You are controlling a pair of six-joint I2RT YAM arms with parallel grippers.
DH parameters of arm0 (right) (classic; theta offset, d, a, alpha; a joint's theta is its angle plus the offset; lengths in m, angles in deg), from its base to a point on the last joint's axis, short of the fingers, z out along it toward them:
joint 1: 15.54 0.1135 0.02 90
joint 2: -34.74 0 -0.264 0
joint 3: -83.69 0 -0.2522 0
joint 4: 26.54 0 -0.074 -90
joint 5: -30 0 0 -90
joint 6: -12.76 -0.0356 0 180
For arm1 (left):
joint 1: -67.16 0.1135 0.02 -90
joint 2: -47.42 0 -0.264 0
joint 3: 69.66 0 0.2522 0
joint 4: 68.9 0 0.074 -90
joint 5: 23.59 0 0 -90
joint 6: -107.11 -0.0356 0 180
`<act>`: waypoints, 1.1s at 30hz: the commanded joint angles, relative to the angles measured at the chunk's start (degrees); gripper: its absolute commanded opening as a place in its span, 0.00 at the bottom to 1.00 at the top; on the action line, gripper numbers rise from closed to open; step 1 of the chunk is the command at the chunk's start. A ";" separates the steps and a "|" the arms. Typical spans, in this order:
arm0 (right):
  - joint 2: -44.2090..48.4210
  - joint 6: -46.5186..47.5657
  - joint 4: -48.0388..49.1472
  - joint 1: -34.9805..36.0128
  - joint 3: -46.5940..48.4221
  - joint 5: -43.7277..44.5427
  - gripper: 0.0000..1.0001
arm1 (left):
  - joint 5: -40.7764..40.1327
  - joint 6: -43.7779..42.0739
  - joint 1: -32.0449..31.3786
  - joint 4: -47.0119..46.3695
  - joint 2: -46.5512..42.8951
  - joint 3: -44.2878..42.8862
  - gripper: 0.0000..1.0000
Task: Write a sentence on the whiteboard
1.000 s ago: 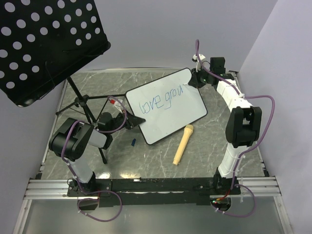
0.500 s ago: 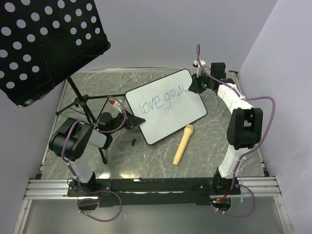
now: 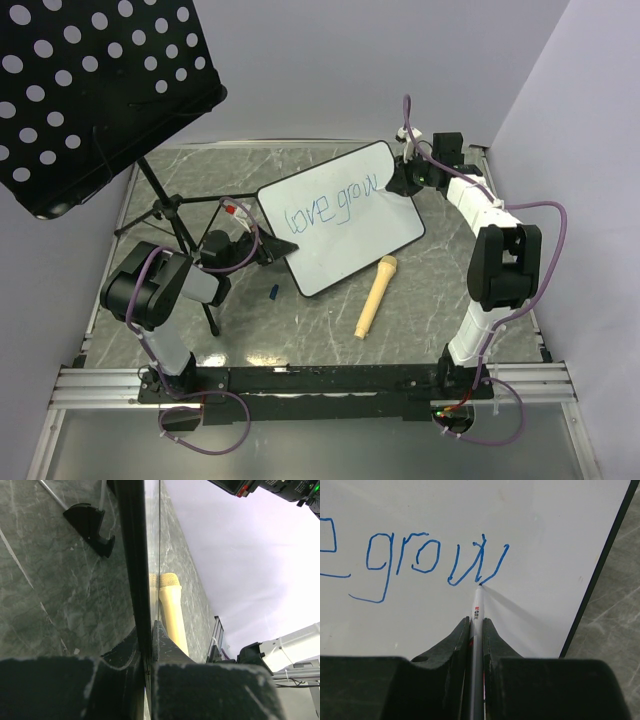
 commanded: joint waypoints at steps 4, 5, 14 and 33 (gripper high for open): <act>2.54 -0.25 -0.08 0.53 1.33 -1.57 0.00 | 4.46 -4.57 -0.49 -14.57 -0.50 -1.31 0.01; 2.27 -0.34 -0.25 0.53 1.60 -1.66 0.00 | 4.38 -4.57 -0.49 -14.66 -0.50 -1.31 0.01; 0.43 -1.92 -0.25 0.79 4.06 -1.92 0.00 | 4.47 -5.01 -0.49 -13.96 -1.11 -1.13 0.01; 3.33 -2.36 1.85 -2.28 4.41 -0.78 0.00 | 4.47 -4.48 -0.05 -14.75 -0.58 -0.96 0.01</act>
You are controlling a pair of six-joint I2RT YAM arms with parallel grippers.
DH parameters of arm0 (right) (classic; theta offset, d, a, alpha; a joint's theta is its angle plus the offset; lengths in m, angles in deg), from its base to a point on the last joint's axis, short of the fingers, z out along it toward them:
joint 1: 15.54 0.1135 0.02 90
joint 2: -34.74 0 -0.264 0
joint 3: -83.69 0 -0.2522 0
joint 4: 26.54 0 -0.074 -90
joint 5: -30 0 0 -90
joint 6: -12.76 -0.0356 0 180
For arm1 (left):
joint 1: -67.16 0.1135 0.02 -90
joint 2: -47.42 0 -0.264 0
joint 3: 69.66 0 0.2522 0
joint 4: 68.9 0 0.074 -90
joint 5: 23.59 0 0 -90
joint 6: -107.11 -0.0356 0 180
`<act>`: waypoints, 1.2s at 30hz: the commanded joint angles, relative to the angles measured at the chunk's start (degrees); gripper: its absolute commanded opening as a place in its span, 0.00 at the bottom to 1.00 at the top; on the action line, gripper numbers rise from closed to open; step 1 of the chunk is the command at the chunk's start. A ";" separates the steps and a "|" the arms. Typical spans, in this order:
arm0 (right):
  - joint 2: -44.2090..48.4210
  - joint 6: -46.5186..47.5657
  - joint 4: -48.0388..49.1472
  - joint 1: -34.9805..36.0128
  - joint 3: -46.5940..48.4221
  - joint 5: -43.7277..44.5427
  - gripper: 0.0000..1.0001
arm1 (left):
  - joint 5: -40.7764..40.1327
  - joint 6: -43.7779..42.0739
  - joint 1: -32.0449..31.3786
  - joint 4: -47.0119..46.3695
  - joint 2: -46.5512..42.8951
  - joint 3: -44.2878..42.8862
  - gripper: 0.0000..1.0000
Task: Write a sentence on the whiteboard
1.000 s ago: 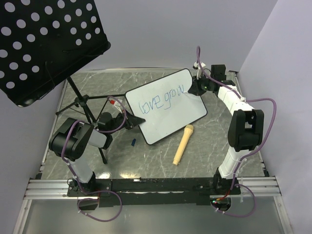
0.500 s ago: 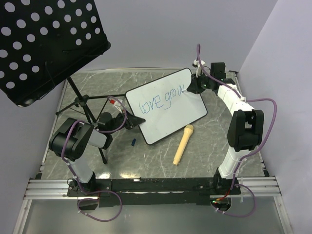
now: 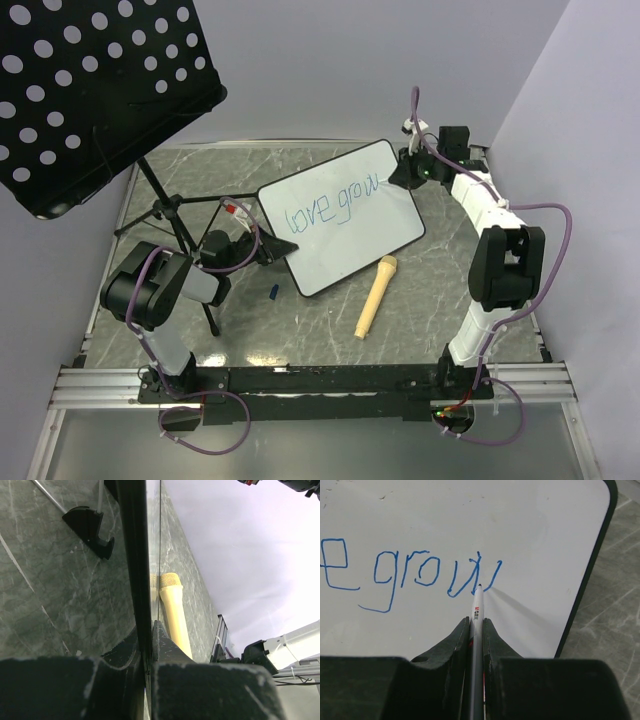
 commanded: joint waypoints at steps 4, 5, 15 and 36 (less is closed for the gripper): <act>1.86 -0.11 2.36 -1.28 2.53 0.71 0.00 | 4.47 -3.59 -0.09 -13.41 -0.96 -0.96 0.01; 1.59 -0.11 2.45 -1.28 2.71 0.80 0.00 | 4.47 -3.50 -0.09 -13.50 -0.96 -1.05 0.01; -1.74 -0.28 1.48 -1.19 5.87 1.14 0.00 | 4.73 -3.15 -0.09 -13.94 -0.43 -1.31 0.01; -0.08 -0.54 1.74 -1.28 4.56 -0.35 0.00 | 4.47 -3.50 -0.09 -13.67 -0.70 -0.96 0.01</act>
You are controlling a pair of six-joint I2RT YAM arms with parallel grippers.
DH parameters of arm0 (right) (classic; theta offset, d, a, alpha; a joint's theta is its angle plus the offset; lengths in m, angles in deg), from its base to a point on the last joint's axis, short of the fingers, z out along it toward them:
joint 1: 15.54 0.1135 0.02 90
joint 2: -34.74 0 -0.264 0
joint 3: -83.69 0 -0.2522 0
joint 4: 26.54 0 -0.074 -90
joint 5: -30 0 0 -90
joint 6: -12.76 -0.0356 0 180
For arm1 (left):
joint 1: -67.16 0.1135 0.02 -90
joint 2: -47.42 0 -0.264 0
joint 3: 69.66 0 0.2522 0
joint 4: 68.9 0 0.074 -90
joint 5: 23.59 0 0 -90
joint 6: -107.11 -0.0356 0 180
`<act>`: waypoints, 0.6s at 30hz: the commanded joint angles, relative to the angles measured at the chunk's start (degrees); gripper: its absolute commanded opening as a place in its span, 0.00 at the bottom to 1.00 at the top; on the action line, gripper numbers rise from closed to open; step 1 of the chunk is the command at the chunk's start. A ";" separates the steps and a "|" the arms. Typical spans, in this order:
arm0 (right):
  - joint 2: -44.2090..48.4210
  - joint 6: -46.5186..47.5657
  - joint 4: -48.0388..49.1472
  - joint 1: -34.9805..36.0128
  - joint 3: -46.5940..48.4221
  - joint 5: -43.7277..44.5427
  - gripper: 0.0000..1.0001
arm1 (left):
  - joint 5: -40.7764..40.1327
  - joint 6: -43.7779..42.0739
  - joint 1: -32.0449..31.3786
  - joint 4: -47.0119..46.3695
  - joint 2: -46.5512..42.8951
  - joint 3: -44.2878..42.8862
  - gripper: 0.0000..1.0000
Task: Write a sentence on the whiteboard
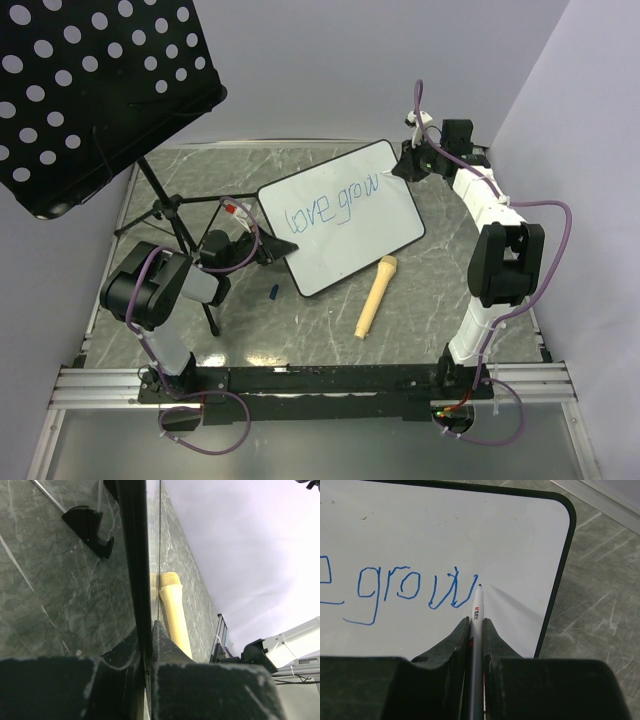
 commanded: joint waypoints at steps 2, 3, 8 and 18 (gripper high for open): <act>1.98 -0.41 1.20 -0.23 0.82 -1.75 0.00 | 4.03 -3.30 -0.25 -14.18 -0.43 -0.69 0.01; 2.06 -0.41 1.11 -0.14 0.82 -2.01 0.00 | 4.03 -3.21 -0.25 -14.44 -0.34 -0.78 0.01; 2.24 -0.41 1.55 -0.23 0.47 -2.01 0.00 | 4.03 -3.21 -0.25 -14.36 -0.17 -0.78 0.01; 2.94 -0.59 2.77 -0.23 -0.40 -2.27 0.00 | 3.85 -3.39 -0.25 -14.27 -0.61 -0.52 0.01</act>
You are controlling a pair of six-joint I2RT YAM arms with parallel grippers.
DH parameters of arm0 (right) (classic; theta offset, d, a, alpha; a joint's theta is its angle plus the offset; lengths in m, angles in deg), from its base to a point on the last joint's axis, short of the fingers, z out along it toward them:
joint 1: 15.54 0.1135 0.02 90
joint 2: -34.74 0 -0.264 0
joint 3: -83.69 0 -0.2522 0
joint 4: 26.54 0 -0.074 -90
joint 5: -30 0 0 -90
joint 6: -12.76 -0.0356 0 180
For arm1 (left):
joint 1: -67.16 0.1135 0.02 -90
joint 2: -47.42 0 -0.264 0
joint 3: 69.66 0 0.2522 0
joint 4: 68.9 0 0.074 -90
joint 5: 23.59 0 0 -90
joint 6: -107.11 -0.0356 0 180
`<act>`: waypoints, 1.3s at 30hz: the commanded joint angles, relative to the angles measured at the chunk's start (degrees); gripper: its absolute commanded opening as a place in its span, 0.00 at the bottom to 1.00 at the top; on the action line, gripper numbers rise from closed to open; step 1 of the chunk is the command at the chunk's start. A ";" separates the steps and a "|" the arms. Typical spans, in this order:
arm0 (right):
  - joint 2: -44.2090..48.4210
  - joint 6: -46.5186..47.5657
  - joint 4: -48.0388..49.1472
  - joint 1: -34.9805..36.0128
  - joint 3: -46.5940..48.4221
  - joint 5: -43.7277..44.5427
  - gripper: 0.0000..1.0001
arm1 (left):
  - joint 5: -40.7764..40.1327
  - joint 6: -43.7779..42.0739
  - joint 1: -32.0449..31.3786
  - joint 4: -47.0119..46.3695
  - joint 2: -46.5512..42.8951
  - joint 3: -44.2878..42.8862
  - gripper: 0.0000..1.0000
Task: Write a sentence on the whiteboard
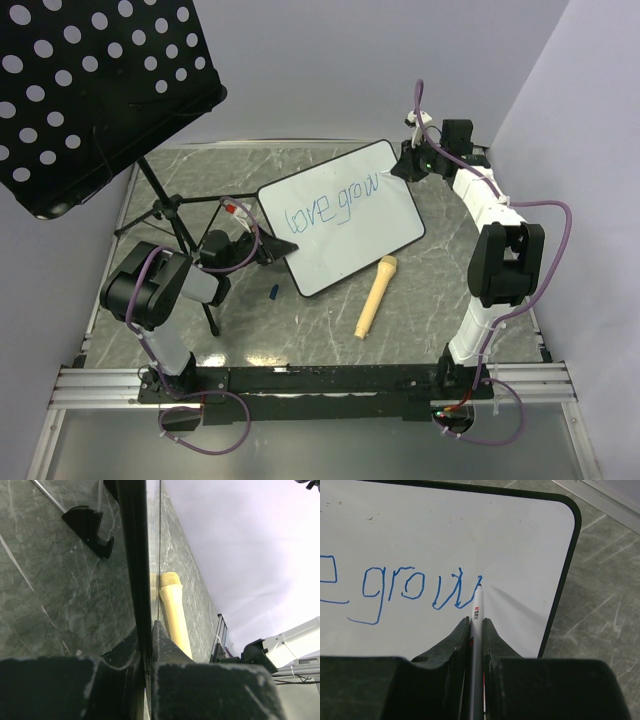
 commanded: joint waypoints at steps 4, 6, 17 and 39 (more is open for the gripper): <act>4.48 -1.33 6.00 -1.64 -2.93 -1.86 0.00 | 3.70 -3.04 -0.25 -14.29 -0.69 -0.43 0.01; 4.74 -1.69 6.71 -1.72 -3.37 -2.12 0.00 | 3.61 -2.95 -0.25 -14.47 -0.69 -0.43 0.01; 5.45 -2.30 9.26 -1.90 -4.87 -3.53 0.00 | 3.79 -3.04 -0.25 -13.94 -0.78 -0.87 0.01; 7.03 -4.15 15.32 -2.25 -9.44 -5.64 0.00 | 3.52 -2.77 -0.25 -13.77 -1.13 -0.78 0.01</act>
